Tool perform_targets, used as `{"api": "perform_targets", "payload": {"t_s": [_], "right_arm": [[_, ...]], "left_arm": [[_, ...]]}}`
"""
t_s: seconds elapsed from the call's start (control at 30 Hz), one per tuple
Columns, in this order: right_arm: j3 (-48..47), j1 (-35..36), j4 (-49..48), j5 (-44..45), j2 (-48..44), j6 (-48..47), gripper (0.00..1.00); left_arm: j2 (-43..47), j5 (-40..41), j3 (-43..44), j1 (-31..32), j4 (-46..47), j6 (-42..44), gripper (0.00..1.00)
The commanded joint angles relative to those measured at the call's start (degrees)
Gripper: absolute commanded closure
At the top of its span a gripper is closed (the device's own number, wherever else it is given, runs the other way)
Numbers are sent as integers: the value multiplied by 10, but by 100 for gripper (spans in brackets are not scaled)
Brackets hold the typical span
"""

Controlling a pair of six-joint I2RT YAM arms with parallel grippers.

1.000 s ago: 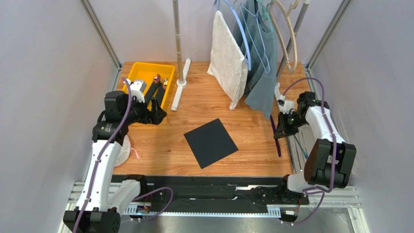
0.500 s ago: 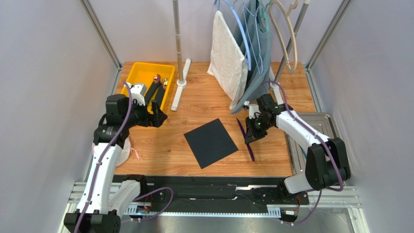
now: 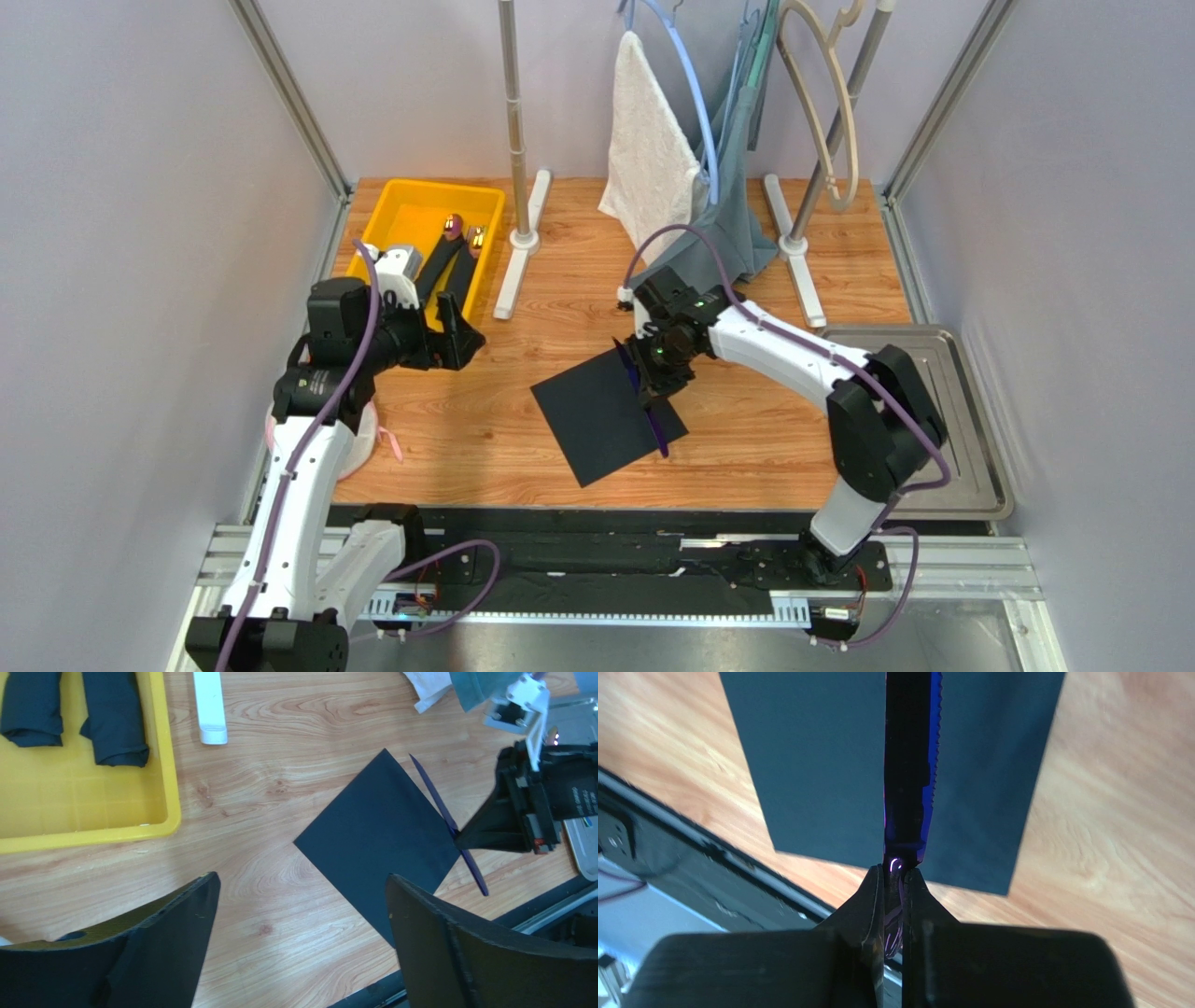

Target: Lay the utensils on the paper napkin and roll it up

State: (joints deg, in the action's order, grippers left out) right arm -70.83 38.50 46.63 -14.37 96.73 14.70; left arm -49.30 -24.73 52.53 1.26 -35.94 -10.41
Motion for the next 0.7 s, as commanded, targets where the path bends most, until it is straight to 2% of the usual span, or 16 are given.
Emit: {"api": "perform_targets", "payload": {"t_s": [0.0,0.03,0.07,0.1,0.13,0.17,0.2,0.23,0.27,0.33,0.37,0.5,0.57,0.67], "right_arm": [[-68,15,-1,58,27,69,100],[-70,16,-3,54,29,79,100],[-71,15,-4,52,32,83,100],[-72,16,-4,54,36,86,100],[-71,16,-5,58,35,88,100],[-70,17,-8,62,36,89,100],[-65,17,-11,65,36,90,100],[-63,16,-15,65,37,91,100],[-63,17,-16,67,38,96,100],[-58,17,-21,76,37,98,100],[-59,17,-21,79,37,99,100],[-56,16,-18,92,35,105,100],[-50,15,-18,97,32,108,100],[-45,13,-19,104,34,114,100]], "left_arm": [[-1,-54,-16,1,36,40,10],[-14,-72,-11,1,35,69,13],[-22,-116,-8,2,30,102,26],[-31,-132,-3,6,26,173,31],[-53,-139,5,14,22,207,36],[-68,-120,12,36,17,235,45],[-85,-114,20,48,9,296,48],[-128,-107,42,59,3,323,52],[-152,-80,55,86,-10,359,61],[-220,-44,89,113,-11,388,69],[-242,-10,99,135,-8,410,77],[-337,50,133,168,16,422,95],[-380,74,144,185,22,423,100],[-419,110,139,210,33,421,100]]}}
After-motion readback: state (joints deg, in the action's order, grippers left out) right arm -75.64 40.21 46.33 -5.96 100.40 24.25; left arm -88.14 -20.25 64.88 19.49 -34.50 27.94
